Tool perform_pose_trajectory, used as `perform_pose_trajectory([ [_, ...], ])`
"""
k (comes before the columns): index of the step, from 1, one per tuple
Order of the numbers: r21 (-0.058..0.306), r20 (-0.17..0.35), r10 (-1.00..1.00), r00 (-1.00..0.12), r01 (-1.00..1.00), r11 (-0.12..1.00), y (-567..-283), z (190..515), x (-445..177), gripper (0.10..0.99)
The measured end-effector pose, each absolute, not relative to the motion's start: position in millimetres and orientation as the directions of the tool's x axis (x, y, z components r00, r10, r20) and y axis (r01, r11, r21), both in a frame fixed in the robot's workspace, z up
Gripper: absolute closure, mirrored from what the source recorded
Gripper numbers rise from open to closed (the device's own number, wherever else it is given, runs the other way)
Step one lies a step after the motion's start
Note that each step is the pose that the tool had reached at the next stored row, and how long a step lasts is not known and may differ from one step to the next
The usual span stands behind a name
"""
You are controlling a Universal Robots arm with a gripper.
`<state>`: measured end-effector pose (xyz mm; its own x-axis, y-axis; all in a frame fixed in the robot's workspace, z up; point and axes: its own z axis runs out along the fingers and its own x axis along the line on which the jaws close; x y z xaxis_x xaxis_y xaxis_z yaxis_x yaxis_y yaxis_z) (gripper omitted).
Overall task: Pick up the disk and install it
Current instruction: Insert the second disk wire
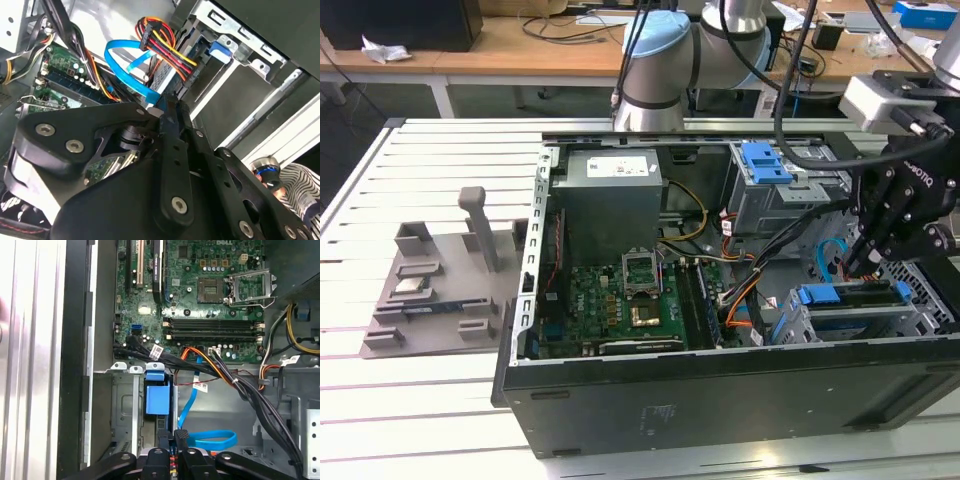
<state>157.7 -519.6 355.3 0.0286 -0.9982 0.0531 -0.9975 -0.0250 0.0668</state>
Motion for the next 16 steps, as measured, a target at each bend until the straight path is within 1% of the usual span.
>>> perform_pose_trajectory([
  [16,0.067,0.054,-0.998,0.029,-0.997,-0.025,-525.0,339.0,164.6,0.925],
])
